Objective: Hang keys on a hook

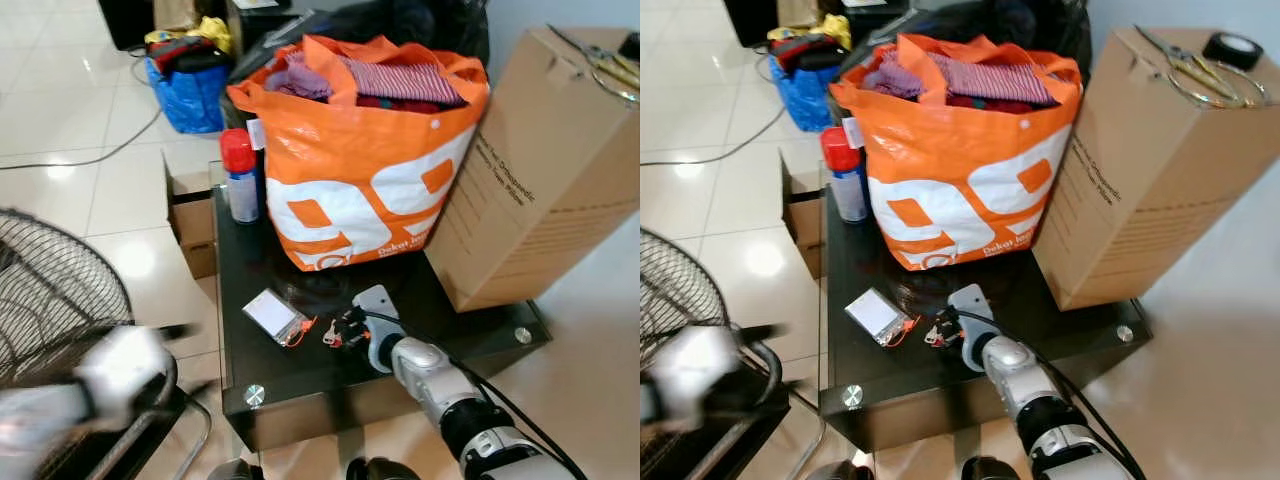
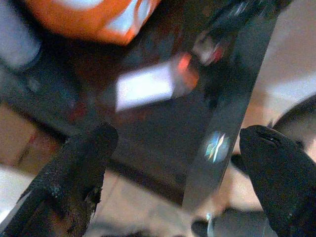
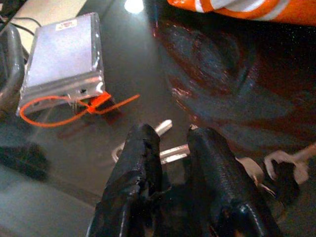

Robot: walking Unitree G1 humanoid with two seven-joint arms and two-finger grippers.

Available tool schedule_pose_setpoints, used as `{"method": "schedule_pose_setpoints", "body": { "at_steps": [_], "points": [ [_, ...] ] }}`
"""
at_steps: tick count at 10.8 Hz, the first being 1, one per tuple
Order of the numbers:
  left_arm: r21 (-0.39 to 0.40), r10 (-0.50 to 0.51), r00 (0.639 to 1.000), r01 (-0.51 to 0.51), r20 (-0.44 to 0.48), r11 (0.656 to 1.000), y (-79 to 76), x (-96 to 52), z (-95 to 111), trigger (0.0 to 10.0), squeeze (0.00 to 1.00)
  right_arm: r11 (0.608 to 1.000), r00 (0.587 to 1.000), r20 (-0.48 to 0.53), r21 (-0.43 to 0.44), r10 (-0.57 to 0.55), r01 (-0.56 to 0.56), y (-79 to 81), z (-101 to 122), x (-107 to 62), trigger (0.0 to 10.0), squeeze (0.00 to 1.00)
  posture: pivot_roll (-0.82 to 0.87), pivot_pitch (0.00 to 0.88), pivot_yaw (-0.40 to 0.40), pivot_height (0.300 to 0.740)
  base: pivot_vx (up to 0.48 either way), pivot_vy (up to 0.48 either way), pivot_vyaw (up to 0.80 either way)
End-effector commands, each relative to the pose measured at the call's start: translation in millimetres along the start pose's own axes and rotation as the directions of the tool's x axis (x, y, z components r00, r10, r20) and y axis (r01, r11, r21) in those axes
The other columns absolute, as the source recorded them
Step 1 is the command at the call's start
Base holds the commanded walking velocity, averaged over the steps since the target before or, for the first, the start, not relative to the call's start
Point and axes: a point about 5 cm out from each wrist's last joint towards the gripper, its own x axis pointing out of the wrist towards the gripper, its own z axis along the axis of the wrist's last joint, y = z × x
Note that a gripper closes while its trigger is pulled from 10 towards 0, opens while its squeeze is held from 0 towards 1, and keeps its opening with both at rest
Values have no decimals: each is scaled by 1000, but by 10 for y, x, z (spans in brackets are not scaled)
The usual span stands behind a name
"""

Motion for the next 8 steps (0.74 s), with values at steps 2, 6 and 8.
{"method": "schedule_pose_setpoints", "body": {
  "at_steps": [2, 6, 8],
  "points": [
    [-38, -20, 1000, 20, 2, 999, 277, -370, -110, 10000, 631, 1000, 1000, -6, 6, -20, 20, -30, -18, -2, 10000, 0, 9, 7, -37, 740, 0, 0, 0],
    [-98, -105, 989, 115, 101, 989, -173, 467, 25, 10000, 631, 1000, 999, -34, 3, 10, -10, -39, -82, -23, 10000, 157, 2, 30, -57, 740, 0, 0, 0],
    [-5, -142, 980, 144, 142, 990, -239, 673, 123, 10000, 624, 1000, 1000, -29, 6, 8, -8, -44, -69, -23, 10000, 1000, 2, 36, -63, 740, 0, 0, 0]
  ]
}}
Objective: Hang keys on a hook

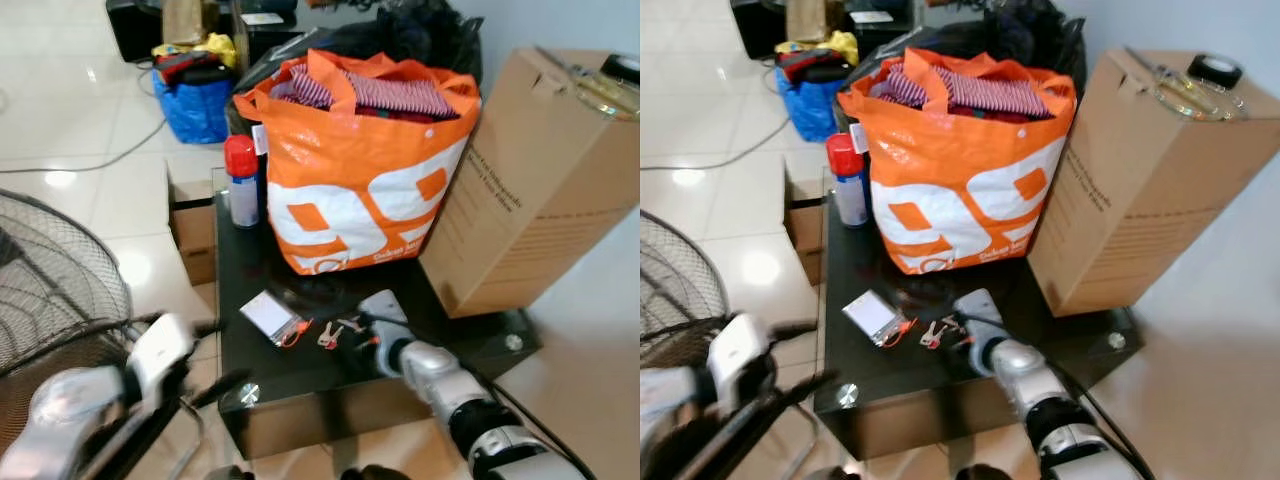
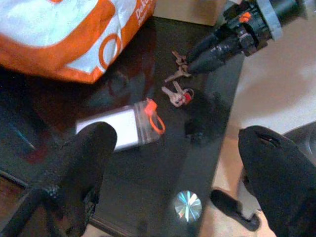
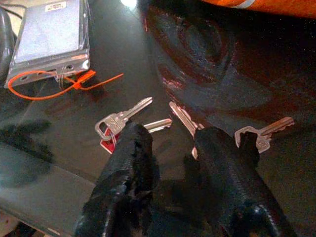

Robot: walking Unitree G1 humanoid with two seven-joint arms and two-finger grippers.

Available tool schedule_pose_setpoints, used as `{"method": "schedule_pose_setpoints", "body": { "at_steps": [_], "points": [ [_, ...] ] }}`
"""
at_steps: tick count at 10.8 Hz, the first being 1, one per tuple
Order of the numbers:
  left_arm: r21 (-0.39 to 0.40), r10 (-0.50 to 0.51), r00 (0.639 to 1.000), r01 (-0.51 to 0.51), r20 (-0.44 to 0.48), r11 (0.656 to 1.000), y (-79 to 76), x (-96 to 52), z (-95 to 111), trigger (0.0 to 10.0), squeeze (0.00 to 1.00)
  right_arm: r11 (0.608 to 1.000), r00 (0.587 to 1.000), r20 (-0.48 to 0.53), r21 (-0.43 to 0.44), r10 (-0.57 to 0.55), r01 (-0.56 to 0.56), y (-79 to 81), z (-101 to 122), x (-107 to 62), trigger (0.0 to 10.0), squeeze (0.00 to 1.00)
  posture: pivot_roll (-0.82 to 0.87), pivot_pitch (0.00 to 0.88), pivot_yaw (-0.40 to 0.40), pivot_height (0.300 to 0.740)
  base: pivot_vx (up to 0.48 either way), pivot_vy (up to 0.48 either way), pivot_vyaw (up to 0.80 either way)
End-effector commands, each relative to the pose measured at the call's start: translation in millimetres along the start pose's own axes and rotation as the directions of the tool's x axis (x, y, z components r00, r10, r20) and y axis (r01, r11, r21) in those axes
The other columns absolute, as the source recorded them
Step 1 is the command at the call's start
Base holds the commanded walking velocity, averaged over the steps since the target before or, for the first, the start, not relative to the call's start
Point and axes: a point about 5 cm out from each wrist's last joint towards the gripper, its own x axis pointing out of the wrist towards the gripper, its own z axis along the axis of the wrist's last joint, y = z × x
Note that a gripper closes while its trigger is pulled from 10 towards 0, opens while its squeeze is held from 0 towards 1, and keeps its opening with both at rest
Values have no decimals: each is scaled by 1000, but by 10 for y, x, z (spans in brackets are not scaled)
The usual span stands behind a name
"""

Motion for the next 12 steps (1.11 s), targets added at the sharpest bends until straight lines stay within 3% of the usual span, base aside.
{"method": "schedule_pose_setpoints", "body": {
  "at_steps": [1, 2, 4, 7, 9, 11, 12],
  "points": [
    [22, -21, 1000, 21, -3, 1000, -75, 130, 64, 10000, 627, 1000, 1000, 10, 2, 2, -2, 8, 14, 3, 10000, 1000, -6, 26, -62, 740, 0, 0, 0],
    [23, -24, 1000, 24, -1, 999, -229, 474, 228, 10000, 631, 999, 999, 19, 7, 32, -32, 18, 21, -3, 10000, 1000, -11, 23, -56, 740, 0, 0, 0],
    [75, -27, 999, 29, -25, 997, -259, 614, 285, 10000, 635, 998, 998, 19, 1, 57, -57, 15, 11, -18, 10000, 1000, -15, 17, -52, 740, 0, 0, 0],
    [105, 19, 994, -8, -110, 994, -238, 559, 167, 10000, 635, 998, 998, 16, -5, 55, -55, 34, -10, -16, 10000, 1000, -13, 18, -46, 740, 0, 0, 0],
    [54, 111, 990, -107, -83, 993, -182, 508, 164, 10000, 639, 1000, 999, 42, 23, -18, 17, -82, 18, -51, 10000, 1000, -9, 8, -50, 740, 0, 0, 0],
    [53, 140, 988, -136, -60, 989, -162, 472, 270, 10000, 635, 999, 998, 60, -46, -1, 4, -161, 3, -161, 10000, 1000, -14, 0, -45, 740, 0, 0, 0],
    [54, 238, 969, -235, -67, 971, -137, 479, 294, 10000, 643, 996, 996, 74, -75, -48, 53, -241, -18, -273, 10000, 1000, -19, 0, -33, 740, 0, 0, 0]
  ]
}}
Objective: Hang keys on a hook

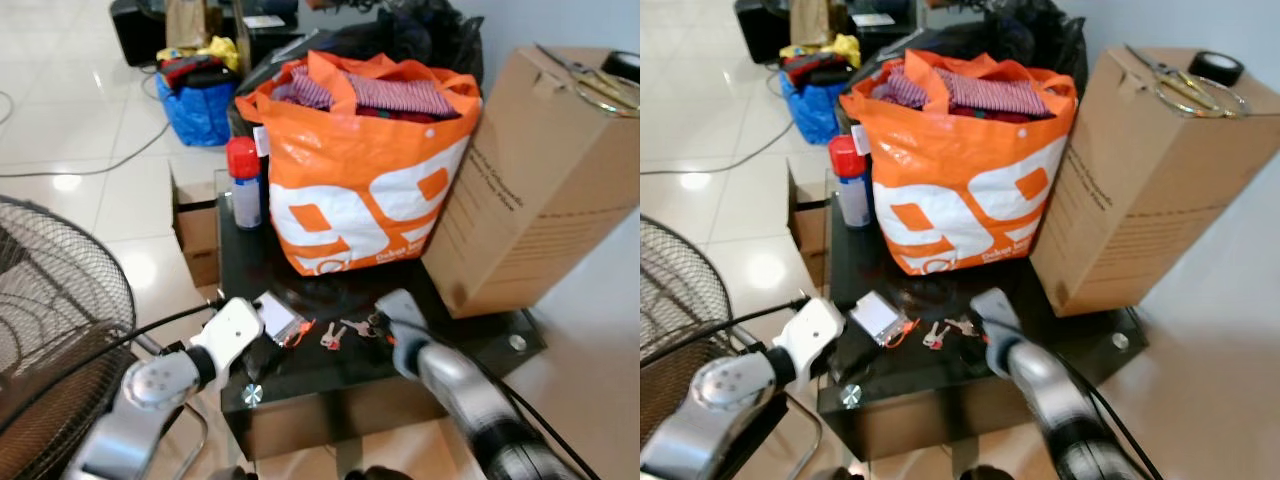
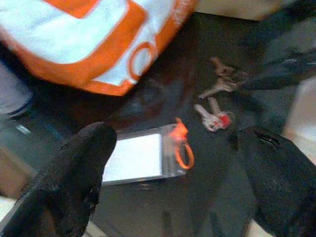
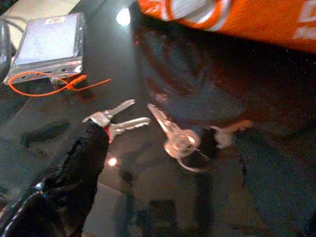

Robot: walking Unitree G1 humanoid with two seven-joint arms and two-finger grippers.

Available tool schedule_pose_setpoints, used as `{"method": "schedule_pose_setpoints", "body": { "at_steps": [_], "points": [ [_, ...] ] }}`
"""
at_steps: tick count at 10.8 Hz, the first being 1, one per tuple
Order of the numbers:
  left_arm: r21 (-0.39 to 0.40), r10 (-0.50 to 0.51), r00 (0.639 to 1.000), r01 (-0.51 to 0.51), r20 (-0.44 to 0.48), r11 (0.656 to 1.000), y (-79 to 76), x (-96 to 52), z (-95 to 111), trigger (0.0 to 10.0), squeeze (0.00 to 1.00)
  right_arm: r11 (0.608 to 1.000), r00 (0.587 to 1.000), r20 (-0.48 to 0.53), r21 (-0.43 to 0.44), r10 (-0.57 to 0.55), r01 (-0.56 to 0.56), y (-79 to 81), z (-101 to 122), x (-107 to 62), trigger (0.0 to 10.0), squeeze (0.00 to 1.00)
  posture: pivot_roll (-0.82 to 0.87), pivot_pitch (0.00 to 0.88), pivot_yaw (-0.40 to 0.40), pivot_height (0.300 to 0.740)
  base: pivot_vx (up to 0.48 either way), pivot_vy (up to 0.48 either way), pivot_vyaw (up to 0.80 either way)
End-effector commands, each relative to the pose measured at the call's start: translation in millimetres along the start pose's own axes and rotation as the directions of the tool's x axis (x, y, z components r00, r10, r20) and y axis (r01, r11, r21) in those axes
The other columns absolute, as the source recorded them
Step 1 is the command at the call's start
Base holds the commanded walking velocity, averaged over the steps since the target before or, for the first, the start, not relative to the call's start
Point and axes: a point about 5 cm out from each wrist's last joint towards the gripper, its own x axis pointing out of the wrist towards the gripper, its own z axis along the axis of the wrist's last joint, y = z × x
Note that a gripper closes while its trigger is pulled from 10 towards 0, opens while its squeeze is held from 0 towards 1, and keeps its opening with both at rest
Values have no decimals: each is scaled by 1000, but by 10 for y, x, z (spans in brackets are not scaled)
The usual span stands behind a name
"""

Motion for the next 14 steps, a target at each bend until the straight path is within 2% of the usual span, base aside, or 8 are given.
{"method": "schedule_pose_setpoints", "body": {
  "at_steps": [1, 4, 5, 6, 9, 10, 12, 14],
  "points": [
    [3, 58, 998, -59, 21, 998, 17, -20, 55, 10000, 694, 999, 997, 58, 14, -47, 46, -80, 106, -98, 10000, 1000, -13, 0, -34, 740, 0, 0, 0],
    [-47, 144, 990, -143, 15, 989, 47, -38, 159, 10000, 506, 988, 972, 195, 97, -133, 116, 21, 286, -502, 10000, 1000, -30, 0, -5, 740, 0, 0, 0],
    [-119, 257, 966, -258, -20, 959, 103, -16, 153, 10000, 502, 966, 945, 236, 177, -229, 190, 1, 354, -607, 10000, 596, -41, 0, 16, 740, 0, 0, 0],
    [-200, 317, 948, -313, -11, 929, 130, -26, 120, 10000, 478, 938, 917, 233, 203, -324, 280, -43, 375, -644, 10000, 0, -46, 0, 10, 740, 0, 0, 0],
    [-268, 465, 884, -460, -46, 847, 370, -63, 126, 10000, 1000, 943, 930, 190, 176, -315, 283, 27, 483, -548, 10000, 0, 22, 0, -62, 740, 0, 0, 0],
    [-278, 499, 859, -509, -111, 815, 424, -74, 122, 10000, 961, 945, 931, 189, 161, -313, 285, 41, 498, -542, 10000, 0, 5, 0, -46, 740, 0, 0, 0],
    [-249, 450, 891, -451, -65, 857, 306, 20, 202, 10000, 482, 935, 918, 193, 149, -347, 322, -73, 469, -578, 10000, 0, 11, 0, -44, 740, 0, 0, 0],
    [-156, 407, 913, -407, -35, 900, 176, -7, 204, 10000, 490, 934, 925, 164, 168, -342, 315, -88, 431, -582, 10000, 0, 7, 0, -52, 740, 0, 0, 0]
  ]
}}
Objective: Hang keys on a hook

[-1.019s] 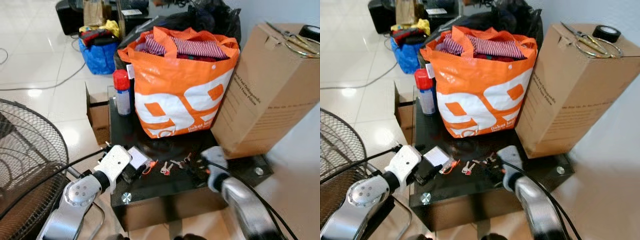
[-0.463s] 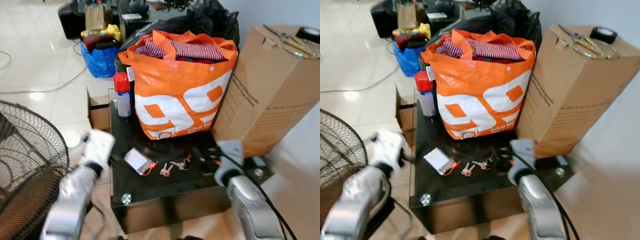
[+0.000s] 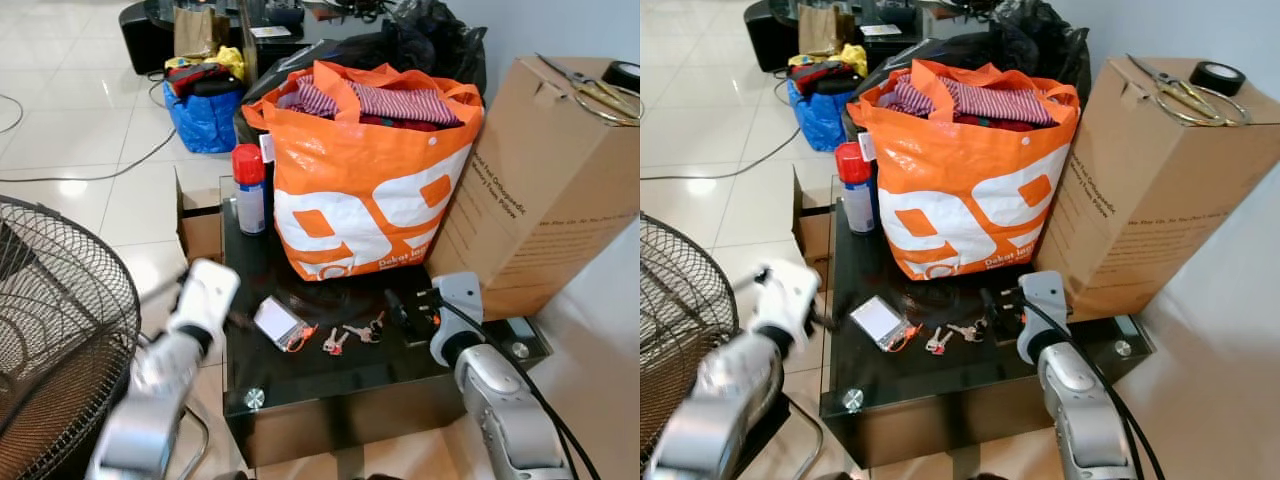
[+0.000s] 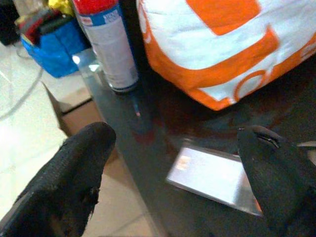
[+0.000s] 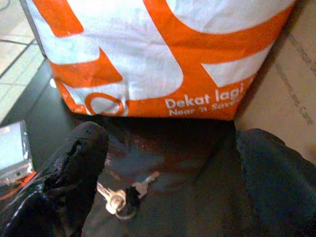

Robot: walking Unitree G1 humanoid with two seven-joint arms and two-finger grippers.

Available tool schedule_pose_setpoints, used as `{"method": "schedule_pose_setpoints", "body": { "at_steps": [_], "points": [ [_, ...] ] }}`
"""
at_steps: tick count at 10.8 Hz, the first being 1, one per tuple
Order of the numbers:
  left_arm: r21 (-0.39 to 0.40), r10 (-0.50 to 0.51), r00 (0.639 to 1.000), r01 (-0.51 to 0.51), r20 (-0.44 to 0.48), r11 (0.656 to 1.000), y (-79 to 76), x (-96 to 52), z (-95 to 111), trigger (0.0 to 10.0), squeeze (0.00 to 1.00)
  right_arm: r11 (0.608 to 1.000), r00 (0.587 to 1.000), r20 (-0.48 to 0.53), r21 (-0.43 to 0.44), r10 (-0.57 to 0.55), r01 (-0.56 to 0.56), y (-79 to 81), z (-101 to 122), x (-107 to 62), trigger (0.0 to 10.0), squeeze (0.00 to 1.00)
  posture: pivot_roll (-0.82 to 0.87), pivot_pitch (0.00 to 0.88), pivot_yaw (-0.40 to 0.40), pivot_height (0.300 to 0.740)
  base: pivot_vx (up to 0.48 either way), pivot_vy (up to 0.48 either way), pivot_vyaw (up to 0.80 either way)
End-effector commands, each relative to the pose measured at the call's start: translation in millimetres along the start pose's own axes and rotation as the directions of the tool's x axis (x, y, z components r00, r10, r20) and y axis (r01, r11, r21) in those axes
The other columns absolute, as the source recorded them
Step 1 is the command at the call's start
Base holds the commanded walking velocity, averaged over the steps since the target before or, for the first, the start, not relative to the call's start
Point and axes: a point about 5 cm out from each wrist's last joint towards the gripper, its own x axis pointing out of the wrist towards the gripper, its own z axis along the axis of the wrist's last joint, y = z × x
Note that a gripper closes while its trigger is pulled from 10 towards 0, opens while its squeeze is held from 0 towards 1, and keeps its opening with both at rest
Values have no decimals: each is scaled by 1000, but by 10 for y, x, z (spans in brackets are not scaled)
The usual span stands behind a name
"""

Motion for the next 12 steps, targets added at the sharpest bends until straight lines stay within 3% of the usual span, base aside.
{"method": "schedule_pose_setpoints", "body": {
  "at_steps": [1, 2, 4, 5, 6, 7, 9, 10, 12],
  "points": [
    [-24, -15, 1000, 15, 27, 1000, -12, -56, 17, 10000, 502, 1000, 1000, -5, 17, -1, 1, 5, -25, -40, 10000, 0, -7, 0, -51, 740, 0, 0, 0],
    [-2, -14, 1000, 14, 18, 1000, -25, -83, -43, 10000, 506, 1000, 1000, -17, 25, -4, 4, 11, -80, -57, 10000, 0, 8, 0, -55, 740, 0, 0, 0],
    [-48, 5, 1000, -4, 19, 999, 12, -159, -99, 10000, 494, 999, 999, -28, 5, 38, -38, 10, -96, -65, 10000, 0, -10, 0, -50, 740, 0, 0, 0],
    [41, -92, 996, 92, 4, 995, -86, -118, -162, 10000, 518, 996, 993, -98, -60, 59, -65, -12, -239, 5, 10000, 290, -9, 0, -36, 740, 0, 0, 0],
    [87, -191, 982, 190, 5, 978, -174, -109, -148, 10000, 518, 991, 987, -113, -49, 115, -121, 50, -273, 55, 10000, 1000, -15, 0, -26, 740, 0, 0, 0],
    [155, -292, 956, 290, -14, 944, -222, -87, -154, 10000, 525, 975, 969, -153, -76, 195, -208, 189, -312, 165, 10000, 1000, -34, 0, -6, 740, 0, 0, 0],
    [150, -363, 931, 364, -37, 919, -166, -37, -120, 10000, 522, 919, 911, -236, -123, 339, -374, 388, -377, 318, 10000, 1000, -36, 0, -10, 740, 0, 0, 0],
    [129, -390, 920, 392, -41, 911, -127, -33, -91, 10000, 525, 895, 887, -277, -148, 370, -420, 420, -440, 389, 10000, 1000, -29, 0, -22, 740, 0, 0, 0],
    [142, -429, 901, 434, -64, 890, -82, -114, -89, 10000, 522, 893, 867, -333, -129, 371, -431, 451, -564, 458, 10000, 1000, -13, 39, -44, 740, 0, 0, 0]
  ]
}}
